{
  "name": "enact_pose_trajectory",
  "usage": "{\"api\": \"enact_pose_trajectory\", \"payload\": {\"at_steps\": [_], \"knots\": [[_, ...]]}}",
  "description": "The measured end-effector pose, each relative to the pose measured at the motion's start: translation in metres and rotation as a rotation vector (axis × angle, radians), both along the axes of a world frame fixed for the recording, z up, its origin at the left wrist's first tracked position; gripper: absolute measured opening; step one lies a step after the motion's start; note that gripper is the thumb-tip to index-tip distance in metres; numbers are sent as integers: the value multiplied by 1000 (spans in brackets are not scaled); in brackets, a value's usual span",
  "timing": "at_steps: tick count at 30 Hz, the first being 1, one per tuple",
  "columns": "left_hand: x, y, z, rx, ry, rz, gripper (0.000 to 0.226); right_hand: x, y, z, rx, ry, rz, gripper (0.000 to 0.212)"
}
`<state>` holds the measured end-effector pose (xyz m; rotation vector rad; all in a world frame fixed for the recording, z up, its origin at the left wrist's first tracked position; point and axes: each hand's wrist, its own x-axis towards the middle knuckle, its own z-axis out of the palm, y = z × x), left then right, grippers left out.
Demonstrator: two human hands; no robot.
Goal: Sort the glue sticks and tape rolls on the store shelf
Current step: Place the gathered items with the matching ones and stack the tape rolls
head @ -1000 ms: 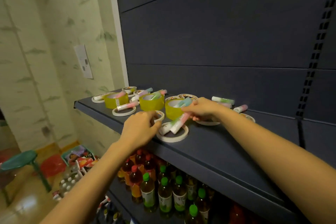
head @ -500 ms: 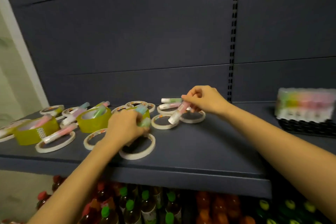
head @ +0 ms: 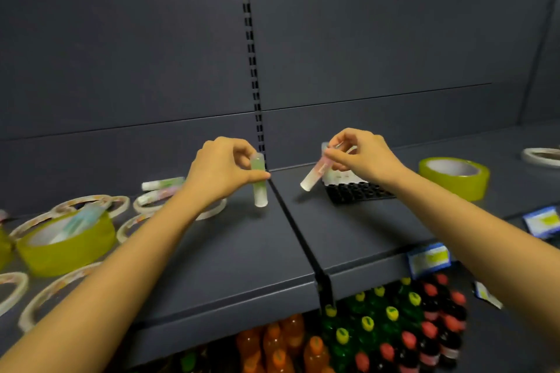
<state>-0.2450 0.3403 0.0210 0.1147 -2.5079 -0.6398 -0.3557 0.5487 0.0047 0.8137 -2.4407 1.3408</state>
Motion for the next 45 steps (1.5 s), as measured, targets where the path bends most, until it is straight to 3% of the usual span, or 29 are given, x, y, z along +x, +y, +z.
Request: {"api": "enact_pose_trajectory", "payload": {"at_steps": [9,20,25,30,33,37,45], "knots": [[-76,69,-4,22,26,-105,23,-66,90,2,184,240,-238,18],[-104,89,-8,-15,42,24,26,-118,90,-14,303,255,-155,20],[-108,88,-11,46,45,33,22,-127,88,-8,401,350,-156,17],[-114,96,-19,127,42,-17,19,-128,93,4,486,412,-147,44],[-119,99,-25,122,56,2,22,-126,91,3,448,468,-140,46],[-125,102,-32,40,90,60,26,-124,89,2,308,469,-102,41],[-134,108,-33,-270,62,144,33,-116,73,8,287,513,5,34]]}}
